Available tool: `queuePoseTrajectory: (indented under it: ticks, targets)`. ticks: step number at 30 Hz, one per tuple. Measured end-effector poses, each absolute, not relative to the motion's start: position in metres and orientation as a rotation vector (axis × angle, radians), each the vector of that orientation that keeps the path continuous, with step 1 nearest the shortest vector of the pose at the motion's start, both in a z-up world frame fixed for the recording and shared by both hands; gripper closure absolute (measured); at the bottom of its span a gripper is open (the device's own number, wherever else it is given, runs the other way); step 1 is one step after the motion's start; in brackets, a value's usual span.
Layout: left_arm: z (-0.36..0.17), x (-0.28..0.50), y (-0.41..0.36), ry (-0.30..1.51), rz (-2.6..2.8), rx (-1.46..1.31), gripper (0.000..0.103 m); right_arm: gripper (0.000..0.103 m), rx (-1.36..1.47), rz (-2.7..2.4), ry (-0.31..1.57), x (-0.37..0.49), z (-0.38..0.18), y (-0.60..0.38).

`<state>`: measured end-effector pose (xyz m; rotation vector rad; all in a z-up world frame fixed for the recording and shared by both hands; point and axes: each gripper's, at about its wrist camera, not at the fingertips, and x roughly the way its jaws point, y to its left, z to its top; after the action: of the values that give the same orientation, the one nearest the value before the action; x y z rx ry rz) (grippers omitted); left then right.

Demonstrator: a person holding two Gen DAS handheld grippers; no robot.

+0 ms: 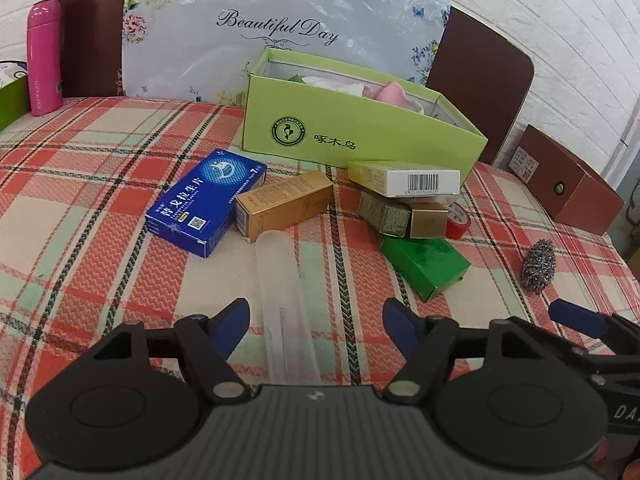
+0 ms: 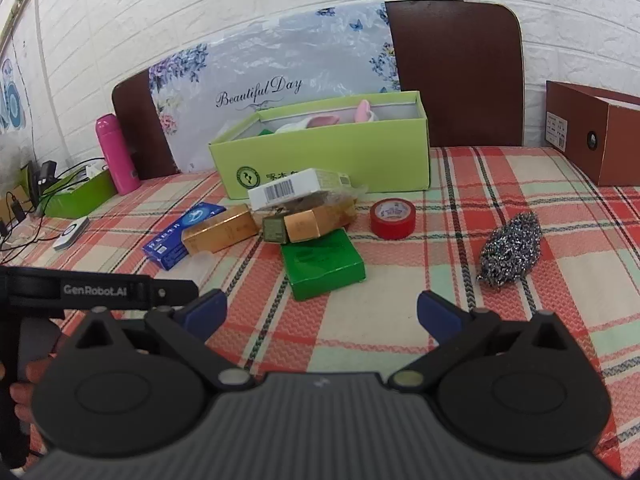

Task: Organize objects
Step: 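Move left gripper to the clear plastic tube while right moves to green square box, then grasp the clear plastic tube with left gripper while right grasps the green square box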

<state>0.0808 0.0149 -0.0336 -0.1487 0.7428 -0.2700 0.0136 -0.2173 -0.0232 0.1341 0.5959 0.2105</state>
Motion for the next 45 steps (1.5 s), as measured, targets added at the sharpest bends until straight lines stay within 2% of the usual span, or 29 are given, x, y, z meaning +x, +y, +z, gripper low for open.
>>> queuePoseTrajectory:
  ticks: [2, 5, 6, 7, 9, 17, 21, 23, 24, 25, 33, 36, 45]
  targets:
    - [-0.040, 0.085, 0.013, 0.755, -0.247, -0.129, 0.031, 0.000, 0.141, 0.211, 0.598, 0.015, -0.024, -0.219]
    - [-0.047, 0.087, 0.017, 0.752, -0.240, -0.120, 0.040, 0.000, 0.167, 0.228, 0.601, 0.017, -0.027, -0.223]
    - [-0.048, 0.085, 0.018, 0.740, -0.239, -0.105, 0.050, 0.000, 0.171, 0.231, 0.603, 0.018, -0.028, -0.224]
    - [-0.048, 0.085, 0.019, 0.742, -0.237, -0.084, 0.065, 0.000, 0.171, 0.231, 0.604, 0.020, -0.029, -0.224]
    - [-0.047, 0.083, 0.023, 0.751, -0.252, -0.080, 0.072, 0.000, 0.156, 0.229, 0.608, 0.027, -0.032, -0.222]
    - [-0.048, 0.073, 0.031, 0.765, -0.308, -0.100, 0.073, 0.000, 0.037, 0.259, 0.644, 0.074, -0.049, -0.198]
    - [-0.049, 0.073, 0.032, 0.767, -0.316, -0.111, 0.073, 0.004, -0.033, 0.252, 0.629, 0.092, -0.056, -0.186]
    - [-0.049, 0.072, 0.034, 0.766, -0.320, -0.119, 0.073, 0.018, -0.045, 0.261, 0.637, 0.097, -0.060, -0.183]
    - [-0.049, 0.072, 0.034, 0.765, -0.323, -0.120, 0.073, 0.036, -0.046, 0.260, 0.656, 0.098, -0.061, -0.183]
    - [-0.049, 0.072, 0.034, 0.761, -0.324, -0.119, 0.073, 0.041, -0.044, 0.246, 0.677, 0.098, -0.062, -0.184]
    - [-0.047, 0.069, 0.028, 0.760, -0.317, -0.081, 0.073, 0.040, 0.083, 0.279, 0.768, 0.044, -0.052, -0.200]
    - [-0.044, 0.069, 0.022, 0.763, -0.298, -0.054, 0.073, 0.028, 0.129, 0.315, 0.769, 0.029, -0.047, -0.203]
    - [-0.043, 0.075, 0.012, 0.773, -0.276, -0.037, 0.073, 0.028, 0.005, 0.313, 0.727, 0.030, -0.045, -0.186]
